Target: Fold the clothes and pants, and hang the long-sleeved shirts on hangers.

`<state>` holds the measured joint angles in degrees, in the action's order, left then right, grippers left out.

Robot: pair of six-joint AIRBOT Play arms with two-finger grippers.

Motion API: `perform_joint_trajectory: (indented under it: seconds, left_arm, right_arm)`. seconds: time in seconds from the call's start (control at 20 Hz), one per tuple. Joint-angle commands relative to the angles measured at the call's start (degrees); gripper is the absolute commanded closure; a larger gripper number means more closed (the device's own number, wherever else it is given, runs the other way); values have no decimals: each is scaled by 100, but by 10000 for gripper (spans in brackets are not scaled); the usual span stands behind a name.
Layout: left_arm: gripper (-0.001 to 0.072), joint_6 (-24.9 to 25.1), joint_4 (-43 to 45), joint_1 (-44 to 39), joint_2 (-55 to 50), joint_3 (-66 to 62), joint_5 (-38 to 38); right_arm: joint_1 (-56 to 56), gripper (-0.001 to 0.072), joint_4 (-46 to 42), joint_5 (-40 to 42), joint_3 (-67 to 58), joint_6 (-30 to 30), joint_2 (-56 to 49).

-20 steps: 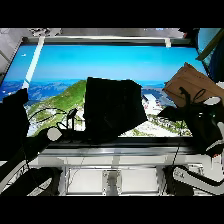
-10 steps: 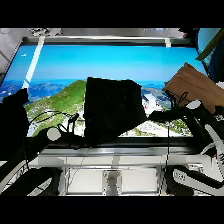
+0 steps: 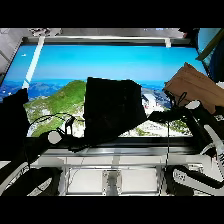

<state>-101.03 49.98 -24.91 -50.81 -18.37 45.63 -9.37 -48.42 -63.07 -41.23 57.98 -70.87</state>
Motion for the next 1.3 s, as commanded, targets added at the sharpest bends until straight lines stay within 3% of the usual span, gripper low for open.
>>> perform_joint_trajectory:
  seconds: [0.0,0.15,0.4,0.5,0.6,1.0,1.15,1.25]
  left_arm:
    - [2,-251,-76,0,2,42,-691]
    - [15,-376,-74,-17,-20,61,-741]
    - [499,-420,-293,-236,-20,59,-743]
    - [508,-417,-289,-264,-20,59,-723]
    - [695,-354,-232,-262,-20,59,-723]
    - [693,-356,-179,-262,-20,59,-721]
    - [693,-356,-179,-262,-20,59,-719]
    - [694,-356,-179,-262,-20,59,-713]
  right_arm:
    - [7,302,-2,9,2,0,-2]
    - [7,302,-2,9,2,0,-2]
    - [7,302,-2,7,2,0,-2]
    - [7,302,-4,2,2,0,-2]
    - [7,302,-7,7,2,0,-2]
    - [7,301,72,544,2,688,-387]
    - [72,238,470,588,2,503,-918]
    - [131,239,817,702,2,267,-1115]
